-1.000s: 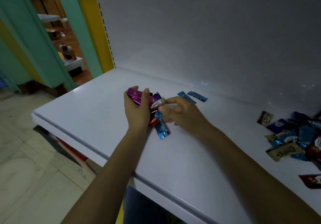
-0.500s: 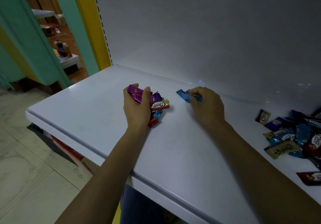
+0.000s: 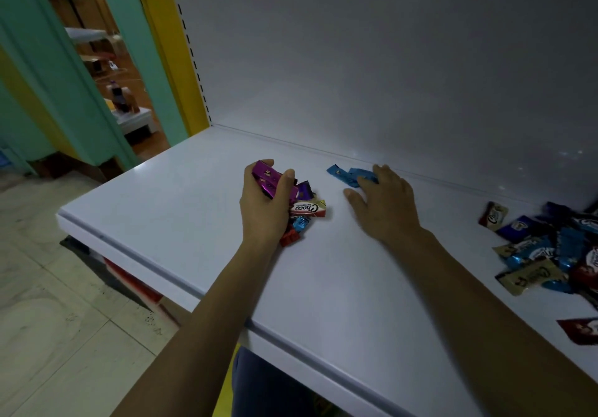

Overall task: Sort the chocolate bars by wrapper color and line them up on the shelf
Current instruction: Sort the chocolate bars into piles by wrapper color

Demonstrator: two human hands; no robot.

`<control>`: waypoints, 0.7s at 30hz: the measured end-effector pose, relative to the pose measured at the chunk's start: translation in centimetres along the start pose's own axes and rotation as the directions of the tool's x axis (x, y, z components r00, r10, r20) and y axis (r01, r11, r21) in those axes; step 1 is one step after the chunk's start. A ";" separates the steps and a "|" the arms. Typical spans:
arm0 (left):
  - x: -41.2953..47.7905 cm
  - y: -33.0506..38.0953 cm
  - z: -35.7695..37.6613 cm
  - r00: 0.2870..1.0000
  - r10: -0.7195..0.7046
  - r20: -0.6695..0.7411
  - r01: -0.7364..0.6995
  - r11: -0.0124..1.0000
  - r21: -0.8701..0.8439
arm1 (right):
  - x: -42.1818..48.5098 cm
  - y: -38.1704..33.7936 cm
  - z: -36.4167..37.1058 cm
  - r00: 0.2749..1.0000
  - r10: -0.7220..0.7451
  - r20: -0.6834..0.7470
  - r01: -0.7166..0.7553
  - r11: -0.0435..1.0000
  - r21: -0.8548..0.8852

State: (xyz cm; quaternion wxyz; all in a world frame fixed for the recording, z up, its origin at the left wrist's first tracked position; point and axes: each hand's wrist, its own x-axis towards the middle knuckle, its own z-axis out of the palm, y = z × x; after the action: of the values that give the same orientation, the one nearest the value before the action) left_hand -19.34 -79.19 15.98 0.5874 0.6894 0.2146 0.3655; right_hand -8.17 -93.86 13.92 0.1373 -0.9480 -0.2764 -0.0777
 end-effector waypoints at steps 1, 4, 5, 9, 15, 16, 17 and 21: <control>0.0 0.0 0.0 1.000 0.007 0.006 -0.007 1.000 0.011 | -0.1 -0.1 -0.1 1.000 -0.009 -0.021 0.010 0.999 0.046; -0.2 0.2 0.1 1.000 0.023 0.013 -0.023 0.999 0.044 | -1.2 -1.2 -1.2 0.985 -0.071 -0.160 0.128 0.914 0.385; -0.3 0.2 0.1 1.000 0.024 0.011 -0.025 0.999 0.045 | -1.7 -2.1 -1.8 0.992 -0.066 -0.111 0.115 0.840 0.531; -0.2 -0.1 -0.1 1.000 0.024 -0.001 -0.024 0.999 0.042 | -2.5 -5.3 -2.2 0.978 -0.117 0.172 -0.071 0.587 0.806; 0.0 -0.1 -0.1 0.999 0.033 -0.023 -0.031 0.997 0.069 | -2.2 -4.7 -1.9 0.986 0.121 0.111 -0.146 0.335 0.931; 0.0 -0.1 -0.2 0.999 0.018 -0.031 -0.016 0.998 0.066 | -2.0 -4.7 -2.0 0.980 0.167 0.105 -0.149 0.279 0.949; 0.2 -0.1 -0.3 0.999 0.003 -0.033 -0.001 0.998 0.068 | -1.9 -4.6 -1.9 0.972 0.209 0.103 -0.152 0.232 0.961; 1.8 0.1 -2.1 0.998 0.032 -0.049 -0.021 0.980 0.199 | -1.4 -5.0 -1.1 0.958 0.248 0.142 -0.214 0.293 0.932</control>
State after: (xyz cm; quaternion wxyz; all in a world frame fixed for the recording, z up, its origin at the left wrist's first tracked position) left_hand -19.78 -76.52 16.65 0.5049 0.7376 0.2562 0.3680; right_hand -12.12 -90.86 15.74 0.6727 -0.7214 -0.1289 0.1027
